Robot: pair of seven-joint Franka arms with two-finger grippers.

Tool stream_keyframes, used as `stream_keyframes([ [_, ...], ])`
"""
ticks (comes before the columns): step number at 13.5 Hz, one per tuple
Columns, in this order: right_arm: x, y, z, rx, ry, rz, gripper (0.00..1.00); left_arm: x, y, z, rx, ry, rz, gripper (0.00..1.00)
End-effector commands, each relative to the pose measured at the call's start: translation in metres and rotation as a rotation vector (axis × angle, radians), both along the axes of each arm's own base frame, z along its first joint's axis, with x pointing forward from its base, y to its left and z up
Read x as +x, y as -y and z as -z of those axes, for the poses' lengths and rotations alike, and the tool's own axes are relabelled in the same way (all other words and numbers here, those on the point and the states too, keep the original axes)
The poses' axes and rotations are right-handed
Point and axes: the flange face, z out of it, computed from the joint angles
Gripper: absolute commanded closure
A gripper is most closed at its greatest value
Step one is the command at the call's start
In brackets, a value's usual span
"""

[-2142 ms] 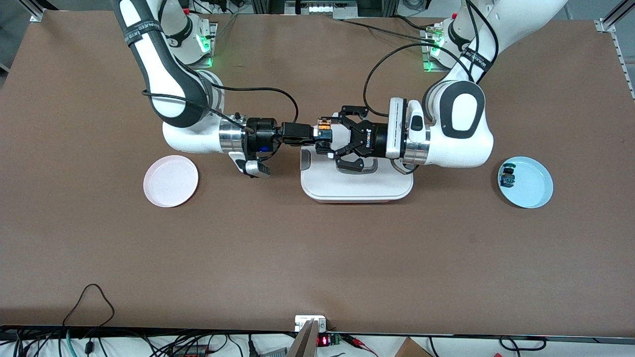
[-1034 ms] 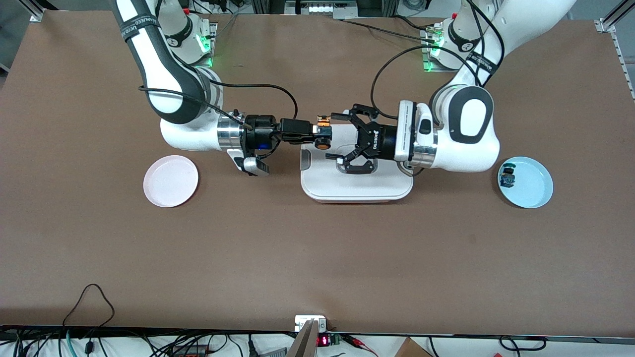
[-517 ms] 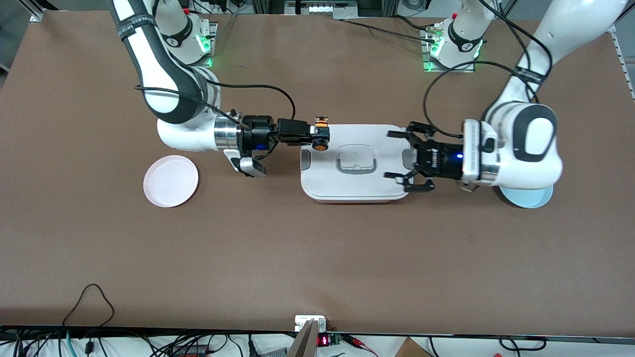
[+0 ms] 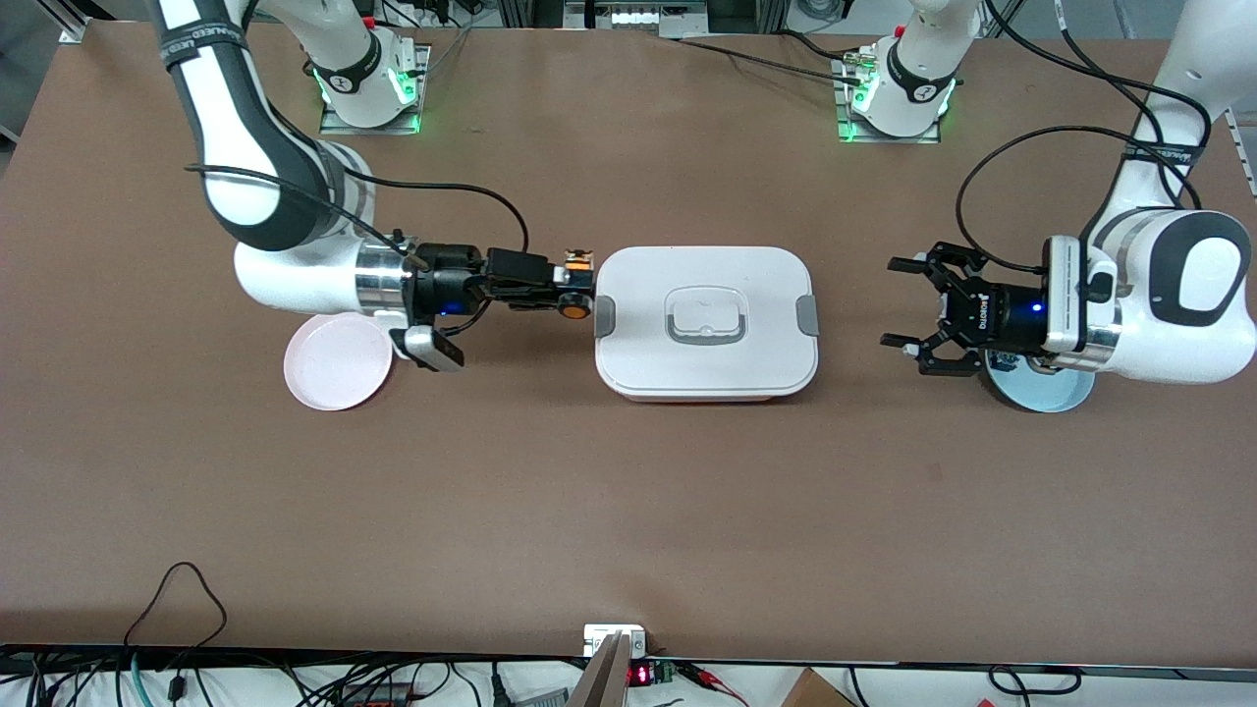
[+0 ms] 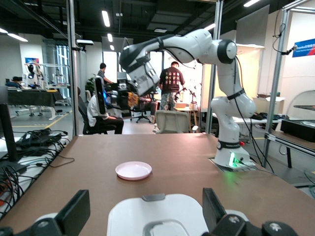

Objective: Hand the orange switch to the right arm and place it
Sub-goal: 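Open the left gripper and withdraw while the right gripper pulls the switch, then move the switch over the white plate with the right gripper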

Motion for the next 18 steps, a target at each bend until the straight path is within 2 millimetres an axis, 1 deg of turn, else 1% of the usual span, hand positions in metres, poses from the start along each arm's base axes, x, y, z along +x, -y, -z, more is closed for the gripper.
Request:
stream_keyframes([
  [1,-0.011,0.027,-0.002,-0.021,0.005,-0.012,1.00,-0.001,-0.019,-0.013,0.013,0.046,0.051,0.00],
  [2,-0.011,0.039,-0.002,-0.045,0.012,-0.021,1.00,0.001,-0.032,-0.011,0.033,0.045,0.038,0.00],
  [3,-0.008,0.056,0.001,-0.079,0.022,-0.042,1.00,0.002,-0.030,-0.005,0.067,0.042,0.052,0.00],
  [4,-0.007,0.072,0.003,-0.104,0.029,-0.078,1.00,0.002,-0.036,0.007,0.120,0.032,0.059,0.00],
  [5,-0.006,0.087,0.005,-0.137,0.035,-0.107,1.00,0.001,-0.035,0.012,0.148,0.025,0.064,0.00],
  [7,-0.006,0.131,0.011,-0.253,0.050,-0.190,1.00,-0.001,-0.035,-0.008,0.217,0.053,0.054,0.00],
  [8,-0.008,0.150,0.012,-0.324,0.058,-0.224,1.00,-0.005,-0.041,-0.020,0.279,0.067,0.050,0.00],
  [9,-0.010,0.164,0.016,-0.407,0.074,-0.262,1.00,-0.010,-0.044,-0.035,0.383,0.081,0.055,0.00],
  [10,-0.012,0.174,0.020,-0.468,0.077,-0.289,1.00,-0.014,-0.052,-0.053,0.490,0.059,0.017,0.00],
  [12,-0.013,0.181,0.025,-0.554,0.084,-0.324,1.00,-0.023,-0.061,-0.095,0.719,-0.032,-0.089,0.00],
  [13,-0.013,0.186,0.028,-0.630,0.096,-0.355,1.00,-0.026,-0.065,-0.113,0.829,-0.112,-0.188,0.00],
  [14,-0.015,0.194,0.033,-0.718,0.108,-0.394,1.00,-0.033,-0.058,-0.126,0.903,-0.191,-0.251,0.00],
  [16,-0.017,0.208,0.034,-0.867,0.137,-0.468,1.00,-0.038,-0.056,-0.152,1.033,-0.311,-0.433,0.00],
  [17,-0.015,0.214,0.027,-0.949,0.166,-0.507,1.00,-0.037,-0.060,-0.161,1.055,-0.360,-0.537,0.00],
  [18,-0.015,0.222,0.027,-1.029,0.199,-0.565,1.00,-0.032,-0.069,-0.168,1.041,-0.411,-0.655,0.00],
])
